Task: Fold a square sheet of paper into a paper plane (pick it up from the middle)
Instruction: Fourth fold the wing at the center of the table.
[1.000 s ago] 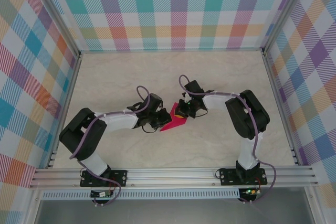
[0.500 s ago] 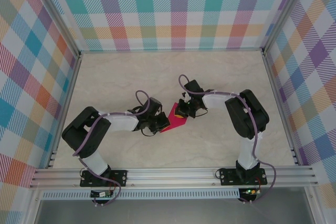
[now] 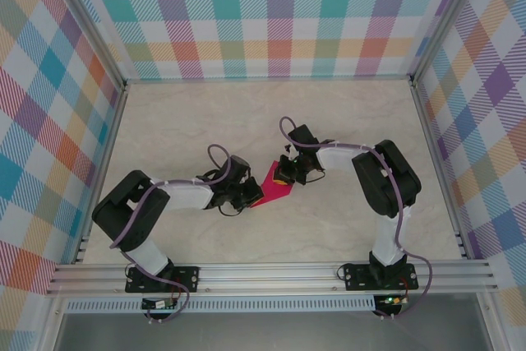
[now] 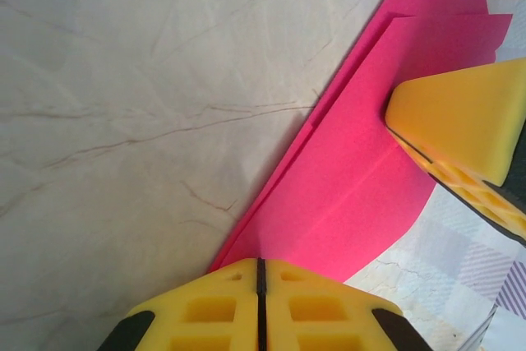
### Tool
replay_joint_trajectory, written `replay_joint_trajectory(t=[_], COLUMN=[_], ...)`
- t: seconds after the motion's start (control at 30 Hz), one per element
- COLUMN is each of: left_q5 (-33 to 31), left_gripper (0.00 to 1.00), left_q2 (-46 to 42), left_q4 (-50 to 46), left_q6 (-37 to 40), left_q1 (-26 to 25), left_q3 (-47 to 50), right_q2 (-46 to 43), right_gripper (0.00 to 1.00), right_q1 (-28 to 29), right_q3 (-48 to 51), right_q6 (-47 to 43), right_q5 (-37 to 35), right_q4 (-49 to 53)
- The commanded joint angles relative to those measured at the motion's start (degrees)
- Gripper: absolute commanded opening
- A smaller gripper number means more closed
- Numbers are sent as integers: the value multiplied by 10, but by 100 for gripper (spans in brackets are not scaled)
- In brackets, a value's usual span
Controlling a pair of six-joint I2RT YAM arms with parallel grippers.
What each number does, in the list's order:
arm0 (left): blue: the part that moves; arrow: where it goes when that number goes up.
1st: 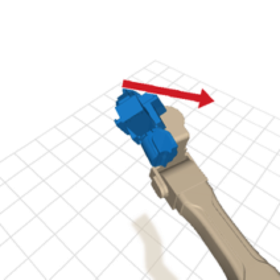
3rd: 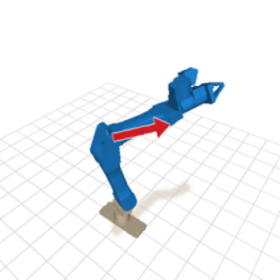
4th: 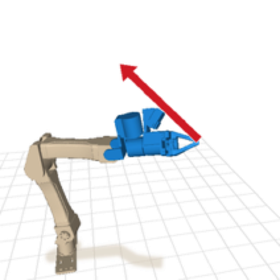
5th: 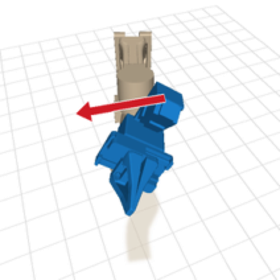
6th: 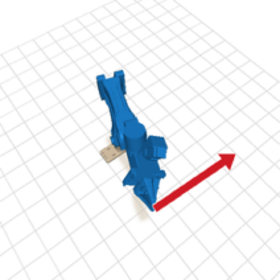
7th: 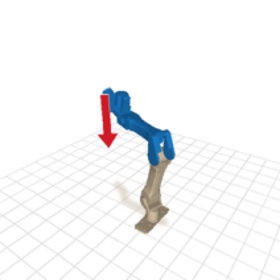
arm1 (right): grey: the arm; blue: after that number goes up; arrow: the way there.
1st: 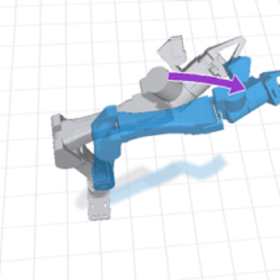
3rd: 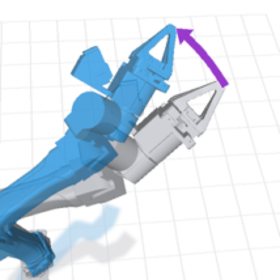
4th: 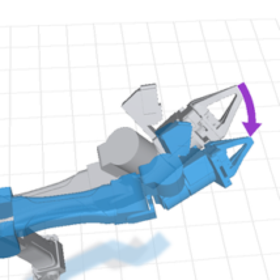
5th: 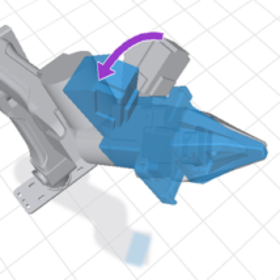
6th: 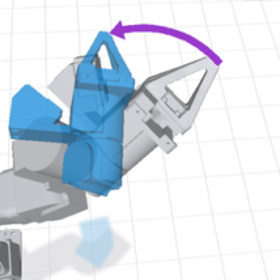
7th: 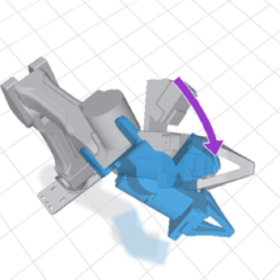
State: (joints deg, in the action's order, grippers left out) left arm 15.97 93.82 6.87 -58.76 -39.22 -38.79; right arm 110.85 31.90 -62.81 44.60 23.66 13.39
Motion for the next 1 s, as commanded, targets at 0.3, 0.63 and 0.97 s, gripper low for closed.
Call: replay_joint_trajectory(t=[0.3, 0.63, 0.97], left_q5=[4, -2, -21], left_gripper=[9, 9, 10], left_q2=[-36, -54, -143], left_q4=[-48, -120, -166], left_q6=[-11, 5, 41], left_q1=[7, 7, 11], left_q3=[54, 64, 29], right_q2=[49, 54, 54], right_gripper=[0, 0, 0], right_q1=[-3, -3, -2], right_q3=[18, 15, 19], right_q6=[4, 3, 3], right_q5=[-72, -72, -76], right_q4=[81, 87, 89])
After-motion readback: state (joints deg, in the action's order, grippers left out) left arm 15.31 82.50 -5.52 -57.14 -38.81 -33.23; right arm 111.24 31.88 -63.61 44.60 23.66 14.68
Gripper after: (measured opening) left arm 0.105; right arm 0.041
